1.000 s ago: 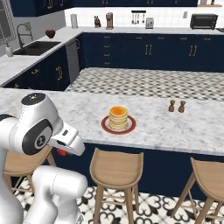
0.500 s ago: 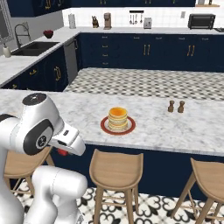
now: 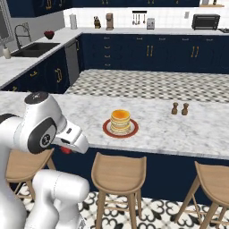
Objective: Take the strawberry from the fridge and place it on top of the pancake, located on the dining counter.
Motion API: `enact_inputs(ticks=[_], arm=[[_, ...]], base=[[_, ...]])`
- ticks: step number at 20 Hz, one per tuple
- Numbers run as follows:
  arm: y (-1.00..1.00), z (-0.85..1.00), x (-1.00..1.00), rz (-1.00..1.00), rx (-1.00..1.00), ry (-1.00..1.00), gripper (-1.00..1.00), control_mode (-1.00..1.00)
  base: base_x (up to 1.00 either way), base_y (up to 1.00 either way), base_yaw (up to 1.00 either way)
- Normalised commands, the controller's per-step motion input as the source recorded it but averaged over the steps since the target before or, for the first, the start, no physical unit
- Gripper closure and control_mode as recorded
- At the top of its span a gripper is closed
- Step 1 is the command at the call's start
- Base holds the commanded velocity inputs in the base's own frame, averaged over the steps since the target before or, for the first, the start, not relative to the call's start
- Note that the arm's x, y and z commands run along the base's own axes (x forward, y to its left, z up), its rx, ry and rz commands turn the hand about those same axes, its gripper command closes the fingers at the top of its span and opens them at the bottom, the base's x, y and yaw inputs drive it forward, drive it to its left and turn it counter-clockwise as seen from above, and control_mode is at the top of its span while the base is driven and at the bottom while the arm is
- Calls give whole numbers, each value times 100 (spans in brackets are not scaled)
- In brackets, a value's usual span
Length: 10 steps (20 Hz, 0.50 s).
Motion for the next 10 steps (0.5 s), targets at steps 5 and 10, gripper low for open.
enact_inputs(ticks=[5, 10], arm=[[0, 53, 100, 0, 0, 7, 100, -100], [-30, 8, 100, -1, 2, 12, 100, -100]], base=[[0, 0, 0], [0, 0, 0]])
